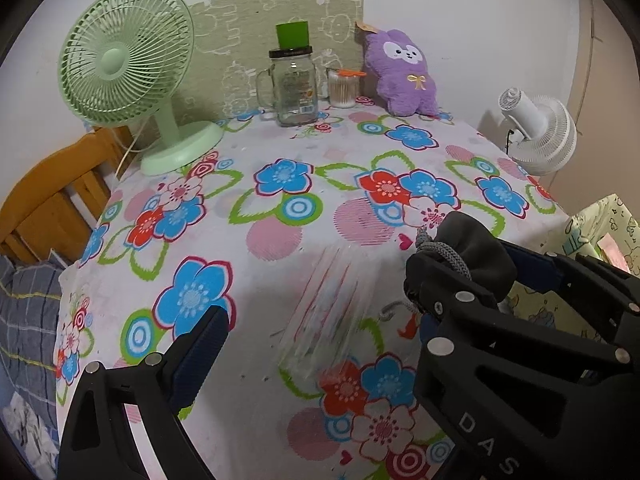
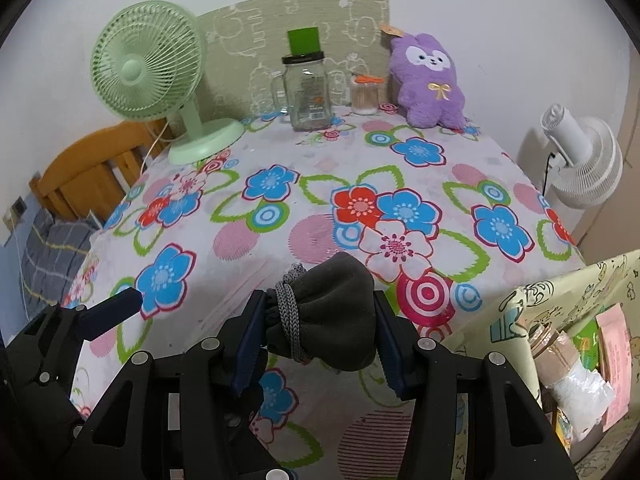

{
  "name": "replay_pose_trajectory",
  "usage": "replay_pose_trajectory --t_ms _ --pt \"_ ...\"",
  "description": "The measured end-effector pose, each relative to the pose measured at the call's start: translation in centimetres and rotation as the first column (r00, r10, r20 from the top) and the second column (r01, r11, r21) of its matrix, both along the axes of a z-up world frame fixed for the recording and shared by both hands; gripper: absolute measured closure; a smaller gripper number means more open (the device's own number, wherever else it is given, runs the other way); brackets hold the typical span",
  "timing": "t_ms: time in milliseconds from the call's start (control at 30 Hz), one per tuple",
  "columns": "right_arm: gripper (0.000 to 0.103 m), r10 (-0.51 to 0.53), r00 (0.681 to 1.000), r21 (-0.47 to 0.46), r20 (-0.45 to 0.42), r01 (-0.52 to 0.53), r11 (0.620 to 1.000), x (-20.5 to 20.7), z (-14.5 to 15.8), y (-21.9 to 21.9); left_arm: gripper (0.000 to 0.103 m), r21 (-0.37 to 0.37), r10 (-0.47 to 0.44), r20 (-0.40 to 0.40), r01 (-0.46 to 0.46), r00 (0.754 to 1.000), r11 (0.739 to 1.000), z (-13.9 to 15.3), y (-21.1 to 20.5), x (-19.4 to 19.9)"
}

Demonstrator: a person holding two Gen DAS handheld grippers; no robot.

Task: Organize soft objects
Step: 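Lower the left gripper onto the clear straw bag while the right holds the pouch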

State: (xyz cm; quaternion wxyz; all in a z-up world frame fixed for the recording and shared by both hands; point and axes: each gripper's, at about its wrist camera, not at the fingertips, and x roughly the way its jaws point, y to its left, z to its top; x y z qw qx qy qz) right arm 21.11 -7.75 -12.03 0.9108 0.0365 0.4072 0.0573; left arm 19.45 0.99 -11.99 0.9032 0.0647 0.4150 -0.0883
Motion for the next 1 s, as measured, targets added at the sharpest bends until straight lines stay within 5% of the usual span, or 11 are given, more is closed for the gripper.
replay_pose_trajectory --t_ms 567,633,800,1000 --pt "0.048 -0.046 0.997 -0.004 -0.056 0.046 0.999 1.6 -1.6 -0.5 0.019 -0.006 -0.049 -0.064 0.048 0.997 0.999 -2.5 -0.2 2.7" --pt "0.048 -0.048 0.997 -0.005 -0.066 0.048 0.999 1.7 -1.9 -0.5 0.023 -0.013 -0.052 -0.071 0.051 0.996 0.999 -2.8 -0.1 2.8" --pt "0.048 -0.039 0.996 -0.01 -0.08 0.038 0.999 1.7 -2.3 -0.2 0.053 -0.038 -0.049 -0.125 0.045 0.991 0.998 -3.6 0.2 3.4" --pt "0.048 -0.028 0.996 -0.015 -0.089 0.027 1.0 1.8 -2.6 -0.1 0.062 -0.05 -0.042 -0.108 0.037 0.993 0.998 -3.6 0.4 2.9"
